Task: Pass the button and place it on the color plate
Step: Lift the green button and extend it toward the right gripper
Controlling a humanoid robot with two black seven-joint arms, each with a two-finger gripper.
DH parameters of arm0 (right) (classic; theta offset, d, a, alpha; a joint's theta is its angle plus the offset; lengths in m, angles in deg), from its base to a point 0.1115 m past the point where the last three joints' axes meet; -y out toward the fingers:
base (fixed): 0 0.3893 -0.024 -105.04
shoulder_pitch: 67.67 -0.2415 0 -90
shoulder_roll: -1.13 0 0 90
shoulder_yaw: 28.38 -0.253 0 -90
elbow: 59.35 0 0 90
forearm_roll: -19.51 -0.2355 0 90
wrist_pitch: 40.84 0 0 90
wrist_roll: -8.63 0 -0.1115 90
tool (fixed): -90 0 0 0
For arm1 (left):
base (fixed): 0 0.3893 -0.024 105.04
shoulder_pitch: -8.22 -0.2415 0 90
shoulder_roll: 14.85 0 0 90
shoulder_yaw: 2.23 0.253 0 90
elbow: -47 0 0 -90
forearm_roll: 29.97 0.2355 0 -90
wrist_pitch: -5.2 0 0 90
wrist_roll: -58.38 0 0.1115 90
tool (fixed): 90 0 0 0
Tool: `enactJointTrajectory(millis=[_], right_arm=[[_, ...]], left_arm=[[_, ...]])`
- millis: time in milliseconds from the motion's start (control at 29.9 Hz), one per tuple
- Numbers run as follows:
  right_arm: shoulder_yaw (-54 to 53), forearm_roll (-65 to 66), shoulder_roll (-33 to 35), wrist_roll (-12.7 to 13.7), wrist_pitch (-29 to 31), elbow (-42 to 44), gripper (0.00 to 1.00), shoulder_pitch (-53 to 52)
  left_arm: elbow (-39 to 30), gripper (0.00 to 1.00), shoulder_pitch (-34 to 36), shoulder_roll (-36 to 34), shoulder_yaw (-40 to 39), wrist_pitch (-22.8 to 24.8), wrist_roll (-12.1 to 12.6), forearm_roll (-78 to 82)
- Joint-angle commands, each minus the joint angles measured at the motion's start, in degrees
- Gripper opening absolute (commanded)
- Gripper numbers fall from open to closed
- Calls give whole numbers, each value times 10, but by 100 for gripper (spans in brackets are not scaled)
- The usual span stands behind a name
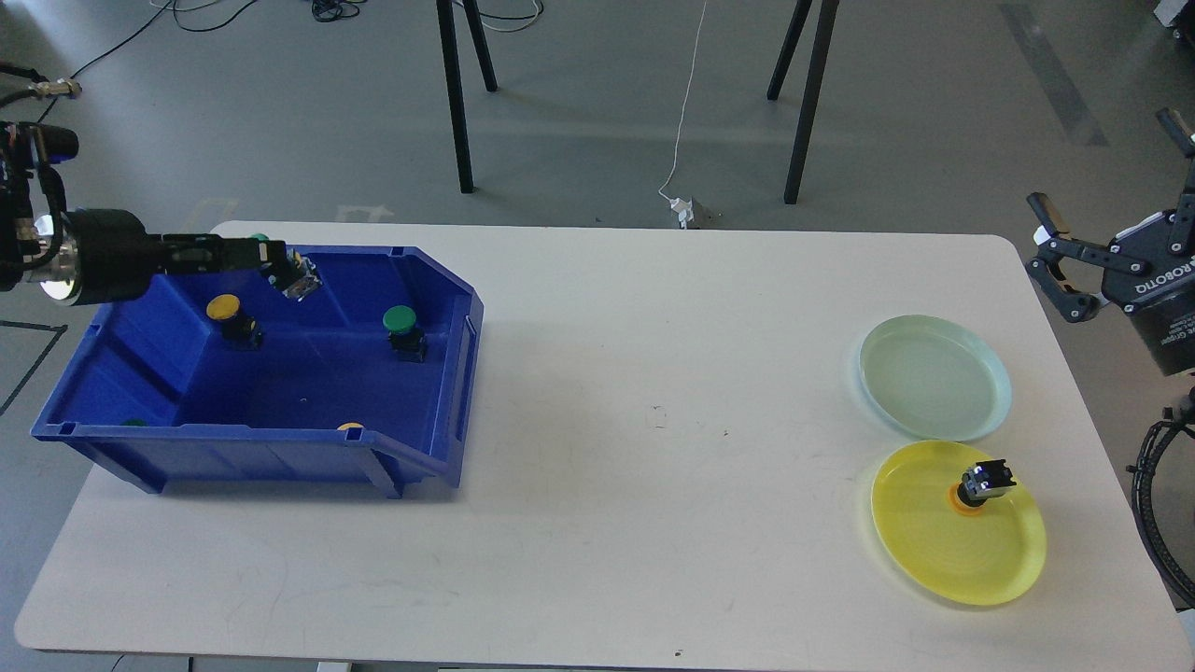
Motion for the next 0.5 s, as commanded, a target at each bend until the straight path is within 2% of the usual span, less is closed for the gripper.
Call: enactJointTrajectory(millis=[0, 67, 167, 201, 234, 301, 368, 469], right_arm=[[4, 6, 3, 0, 0, -7, 99, 6], [11, 11, 9, 0, 0, -14, 99, 9], [30, 25, 18, 0, 4, -26, 99, 9], [40, 24, 23, 22, 8, -26, 99, 8], [48, 23, 25, 60, 20, -28, 99, 8], [49, 24, 20, 114, 49, -33, 99, 8], [54, 26, 21, 119, 49, -41, 99, 9], [53, 26, 19, 124, 49, -42, 99, 5]], left_arm=[[-100, 2, -3, -15, -91, 0, 0, -118], [-129, 2, -4, 6, -113, 0, 0, -201], [-127, 2, 0, 99, -120, 0, 0, -286], [-120, 2, 1, 131, -121, 0, 0, -296], [-101, 3, 1, 161, -122, 0, 0, -300], [-60, 3, -3, 224, -136, 0, 0, -301], [-33, 3, -9, 284, -148, 0, 0, -297], [-1, 4, -21, 337, -147, 0, 0, -288]])
